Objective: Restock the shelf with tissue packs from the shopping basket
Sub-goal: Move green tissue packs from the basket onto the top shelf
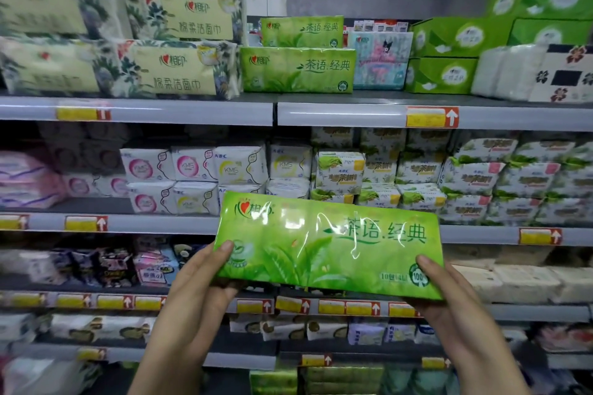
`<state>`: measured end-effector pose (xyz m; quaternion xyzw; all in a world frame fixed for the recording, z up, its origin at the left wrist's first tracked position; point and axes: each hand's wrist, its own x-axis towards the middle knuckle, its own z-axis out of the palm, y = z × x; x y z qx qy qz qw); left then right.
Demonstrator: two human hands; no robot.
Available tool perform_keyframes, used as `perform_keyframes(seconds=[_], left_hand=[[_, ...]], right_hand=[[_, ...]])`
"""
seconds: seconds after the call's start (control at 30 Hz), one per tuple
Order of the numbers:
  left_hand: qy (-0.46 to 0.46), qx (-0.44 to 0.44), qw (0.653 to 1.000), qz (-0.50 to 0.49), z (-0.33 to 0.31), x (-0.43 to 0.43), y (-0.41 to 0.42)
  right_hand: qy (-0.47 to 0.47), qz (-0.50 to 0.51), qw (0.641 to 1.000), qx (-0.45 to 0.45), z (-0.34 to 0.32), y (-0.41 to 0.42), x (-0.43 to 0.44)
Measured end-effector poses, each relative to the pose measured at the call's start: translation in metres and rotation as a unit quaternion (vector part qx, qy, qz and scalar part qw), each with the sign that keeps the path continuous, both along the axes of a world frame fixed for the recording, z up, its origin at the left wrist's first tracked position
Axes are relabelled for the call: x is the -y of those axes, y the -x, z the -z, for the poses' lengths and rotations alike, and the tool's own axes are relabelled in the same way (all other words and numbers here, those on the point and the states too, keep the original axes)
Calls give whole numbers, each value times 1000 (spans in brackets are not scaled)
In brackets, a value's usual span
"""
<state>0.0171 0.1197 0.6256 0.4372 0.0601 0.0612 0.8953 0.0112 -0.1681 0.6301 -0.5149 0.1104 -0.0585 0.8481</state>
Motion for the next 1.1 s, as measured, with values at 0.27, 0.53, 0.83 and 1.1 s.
perform_keyframes(seconds=[0.27, 0.53, 0.83, 1.1], left_hand=[[10, 19, 1000, -12, -9, -25, -4], [24, 25, 999, -5, -15, -18, -30], [-4, 110, 994, -5, -52, -5, -86], [-113, 190, 975, 7, -127, -7, -164]], right_hand=[[-16, -17, 1000, 14, -14, -4, -31], [52, 17, 998, 6, -47, -12, -27], [6, 12, 997, 79, -65, -75, -13], [100, -15, 973, 205, -135, -169, 9]])
